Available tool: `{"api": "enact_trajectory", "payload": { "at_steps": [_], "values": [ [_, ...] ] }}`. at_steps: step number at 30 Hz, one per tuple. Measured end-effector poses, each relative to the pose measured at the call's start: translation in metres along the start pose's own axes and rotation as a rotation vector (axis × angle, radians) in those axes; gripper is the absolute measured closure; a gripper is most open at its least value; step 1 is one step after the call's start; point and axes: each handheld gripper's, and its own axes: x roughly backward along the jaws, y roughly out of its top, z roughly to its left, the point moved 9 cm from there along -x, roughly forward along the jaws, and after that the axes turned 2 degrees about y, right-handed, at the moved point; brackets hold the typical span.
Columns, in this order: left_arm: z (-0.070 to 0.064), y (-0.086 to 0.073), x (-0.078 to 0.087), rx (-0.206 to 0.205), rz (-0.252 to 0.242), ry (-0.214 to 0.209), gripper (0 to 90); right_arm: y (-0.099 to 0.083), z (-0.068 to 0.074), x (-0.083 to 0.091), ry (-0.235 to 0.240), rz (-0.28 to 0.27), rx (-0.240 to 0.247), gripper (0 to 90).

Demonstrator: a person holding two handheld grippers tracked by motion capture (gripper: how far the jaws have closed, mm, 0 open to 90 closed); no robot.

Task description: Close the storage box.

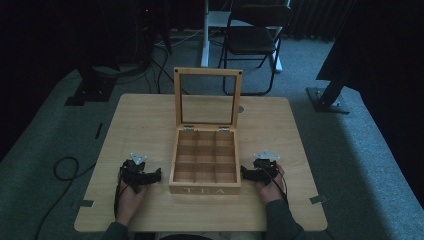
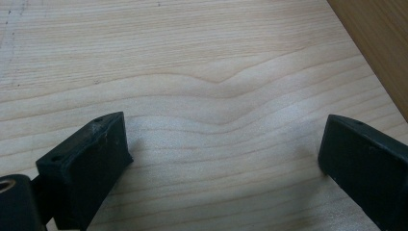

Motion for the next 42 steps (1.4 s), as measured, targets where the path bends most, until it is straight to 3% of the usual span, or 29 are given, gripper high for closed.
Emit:
{"api": "enact_trajectory", "payload": {
  "at_steps": [19, 24, 33, 42],
  "values": [
    [0.000, 0.000, 0.000, -0.001, 0.001, 0.000, 3.5, 0.000, 0.000, 0.000, 0.001, 0.000, 0.002, 13.6],
    [0.000, 0.000, 0.000, -0.001, 0.001, -0.001, 3.5, 0.001, 0.004, 0.002, 0.019, 0.006, 0.017, 24.5],
    [0.000, 0.000, 0.000, -0.002, 0.001, 0.000, 3.5, 0.010, 0.007, 0.007, -0.002, 0.019, 0.043, 43.7],
    [0.000, 0.000, 0.000, -0.001, 0.001, -0.001, 3.5, 0.022, 0.004, 0.018, 0.048, 0.002, 0.018, 46.0]
  ]
}}
